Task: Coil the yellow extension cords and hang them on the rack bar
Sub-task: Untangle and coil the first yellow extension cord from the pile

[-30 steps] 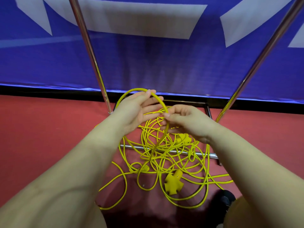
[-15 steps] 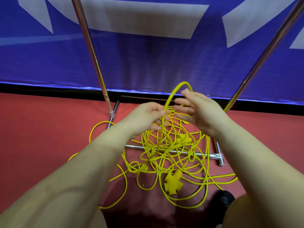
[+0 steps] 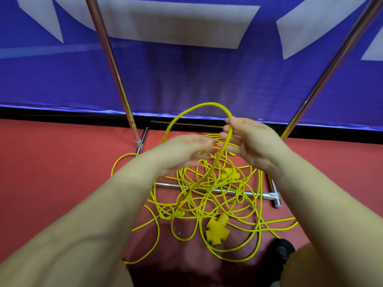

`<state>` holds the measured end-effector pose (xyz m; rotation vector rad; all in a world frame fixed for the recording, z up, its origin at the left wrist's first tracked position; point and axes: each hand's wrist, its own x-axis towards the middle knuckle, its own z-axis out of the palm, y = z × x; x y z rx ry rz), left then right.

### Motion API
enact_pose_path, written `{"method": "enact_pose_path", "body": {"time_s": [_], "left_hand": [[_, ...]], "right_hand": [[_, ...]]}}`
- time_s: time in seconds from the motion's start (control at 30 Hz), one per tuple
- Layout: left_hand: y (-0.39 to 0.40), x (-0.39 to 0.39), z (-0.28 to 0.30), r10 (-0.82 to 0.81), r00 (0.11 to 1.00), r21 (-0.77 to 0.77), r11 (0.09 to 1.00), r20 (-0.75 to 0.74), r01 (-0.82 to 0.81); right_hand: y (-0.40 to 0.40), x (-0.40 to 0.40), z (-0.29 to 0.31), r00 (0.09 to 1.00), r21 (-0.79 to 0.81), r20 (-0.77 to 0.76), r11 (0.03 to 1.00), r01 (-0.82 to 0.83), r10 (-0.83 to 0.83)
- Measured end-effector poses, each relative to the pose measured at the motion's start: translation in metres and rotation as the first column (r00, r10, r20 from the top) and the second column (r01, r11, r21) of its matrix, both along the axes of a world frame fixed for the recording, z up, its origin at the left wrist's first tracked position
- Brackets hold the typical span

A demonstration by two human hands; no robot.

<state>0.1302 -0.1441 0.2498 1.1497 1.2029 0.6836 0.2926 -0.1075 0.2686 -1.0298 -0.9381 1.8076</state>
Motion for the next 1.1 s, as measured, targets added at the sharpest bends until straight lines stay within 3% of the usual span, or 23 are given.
{"method": "enact_pose_path", "body": {"time_s": [0.07, 0.13, 0.23, 0.33, 0.47, 0.57, 0.67, 0.77, 0.83, 0.87, 0.93, 1.0, 1.1], "left_hand": [[-0.005, 0.005, -0.007, -0.181, 0.955, 0.036, 0.98, -0.233, 0.194], [-0.005, 0.007, -0.012, -0.219, 0.934, 0.082, 0.965, -0.281, 0.251], [-0.003, 0.006, -0.007, -0.121, 0.979, 0.101, 0.985, -0.165, 0.138], [0.0, 0.003, -0.001, 0.085, 0.996, 0.101, 0.991, 0.039, -0.088], [0.004, 0.0, 0.009, 0.313, 0.859, -0.034, 0.944, 0.405, -0.328], [0.006, -0.003, 0.013, 0.377, 0.783, -0.067, 0.915, 0.495, -0.399], [0.008, -0.005, 0.009, 0.308, 0.851, -0.047, 0.946, 0.425, -0.319], [0.003, 0.0, -0.002, 0.083, 0.995, 0.042, 0.995, 0.058, -0.085], [-0.002, 0.005, -0.009, -0.078, 0.979, 0.097, 0.99, -0.188, 0.098], [-0.003, 0.008, -0.012, -0.108, 0.967, 0.117, 0.984, -0.233, 0.138], [-0.003, 0.01, -0.01, -0.079, 0.973, 0.128, 0.986, -0.217, 0.109], [-0.001, 0.01, -0.006, -0.002, 0.992, 0.125, 0.992, -0.129, 0.018], [0.002, 0.007, 0.001, 0.123, 0.986, 0.099, 0.986, 0.115, -0.135]], "right_hand": [[0.005, 0.005, 0.002, 0.988, -0.061, -0.11, 0.993, 0.099, -0.105], [0.007, 0.009, 0.004, 0.975, -0.092, -0.166, 0.987, 0.132, -0.146], [0.007, 0.01, 0.003, 0.989, -0.062, -0.12, 0.995, 0.083, -0.09], [0.003, 0.01, -0.002, 0.991, 0.012, 0.135, 1.0, -0.023, 0.021], [-0.012, 0.002, -0.013, 0.811, 0.021, 0.471, 0.915, -0.404, 0.347], [-0.021, -0.006, -0.017, 0.747, 0.074, 0.526, 0.853, -0.517, 0.407], [-0.017, -0.005, -0.012, 0.819, 0.131, 0.479, 0.897, -0.423, 0.317], [-0.006, 0.003, -0.002, 0.947, 0.09, 0.276, 0.976, -0.197, 0.165], [0.001, 0.01, 0.004, 0.994, 0.03, 0.101, 0.999, -0.041, 0.038], [0.003, 0.012, 0.006, 0.999, 0.005, 0.05, 1.0, 0.012, -0.012], [0.004, 0.014, 0.008, 0.998, -0.022, -0.001, 0.998, 0.06, -0.06], [0.003, 0.013, 0.004, 0.998, 0.001, 0.046, 0.999, 0.033, -0.033], [-0.002, 0.01, -0.008, 0.928, 0.07, 0.344, 0.982, -0.177, 0.142]]}}
